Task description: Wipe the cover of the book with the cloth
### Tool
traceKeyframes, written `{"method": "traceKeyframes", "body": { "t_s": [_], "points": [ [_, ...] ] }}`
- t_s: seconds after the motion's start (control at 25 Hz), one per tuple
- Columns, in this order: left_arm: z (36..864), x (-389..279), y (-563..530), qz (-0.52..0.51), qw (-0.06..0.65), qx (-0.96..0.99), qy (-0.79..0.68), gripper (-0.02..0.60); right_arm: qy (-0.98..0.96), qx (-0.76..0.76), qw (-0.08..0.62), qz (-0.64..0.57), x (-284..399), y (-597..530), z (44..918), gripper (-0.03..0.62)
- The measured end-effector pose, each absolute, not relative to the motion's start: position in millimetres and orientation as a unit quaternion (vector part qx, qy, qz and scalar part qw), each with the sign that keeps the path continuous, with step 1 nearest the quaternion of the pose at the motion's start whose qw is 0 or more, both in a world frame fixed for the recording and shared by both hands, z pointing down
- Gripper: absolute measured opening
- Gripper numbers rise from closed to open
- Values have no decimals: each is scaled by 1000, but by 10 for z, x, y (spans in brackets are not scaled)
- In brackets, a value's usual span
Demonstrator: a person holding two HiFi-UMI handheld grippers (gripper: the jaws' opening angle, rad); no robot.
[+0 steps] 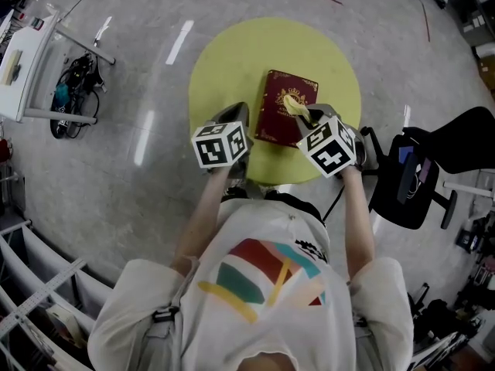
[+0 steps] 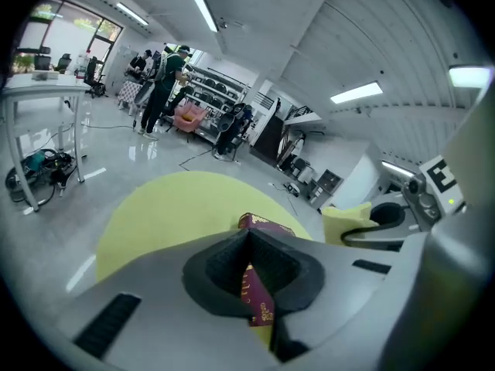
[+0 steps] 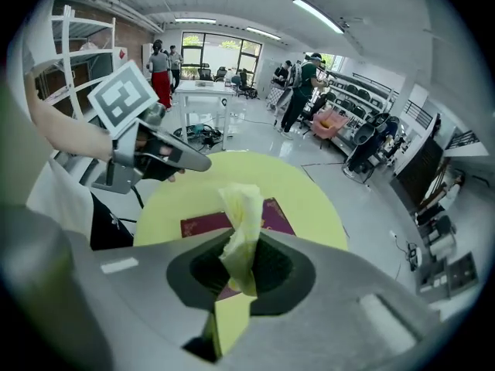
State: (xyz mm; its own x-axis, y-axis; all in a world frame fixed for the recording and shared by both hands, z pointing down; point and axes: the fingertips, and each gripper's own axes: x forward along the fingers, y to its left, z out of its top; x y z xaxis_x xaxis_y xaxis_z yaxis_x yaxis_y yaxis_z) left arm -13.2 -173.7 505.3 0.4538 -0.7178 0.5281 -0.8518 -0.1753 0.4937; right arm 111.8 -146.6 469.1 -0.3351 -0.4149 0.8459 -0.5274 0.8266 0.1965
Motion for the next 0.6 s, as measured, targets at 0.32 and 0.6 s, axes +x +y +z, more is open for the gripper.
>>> {"method": "traceKeyframes", "body": {
  "t_s": [0.32, 0.6],
  "points": [
    [5170, -317, -1540, 98, 378, 755, -527, 14, -778, 288, 557, 17, 1062, -2284, 5127, 28],
    [5360, -568, -1408, 69, 438, 711, -545, 14, -754, 240, 611, 28, 984, -2696, 5588, 28]
  ]
}}
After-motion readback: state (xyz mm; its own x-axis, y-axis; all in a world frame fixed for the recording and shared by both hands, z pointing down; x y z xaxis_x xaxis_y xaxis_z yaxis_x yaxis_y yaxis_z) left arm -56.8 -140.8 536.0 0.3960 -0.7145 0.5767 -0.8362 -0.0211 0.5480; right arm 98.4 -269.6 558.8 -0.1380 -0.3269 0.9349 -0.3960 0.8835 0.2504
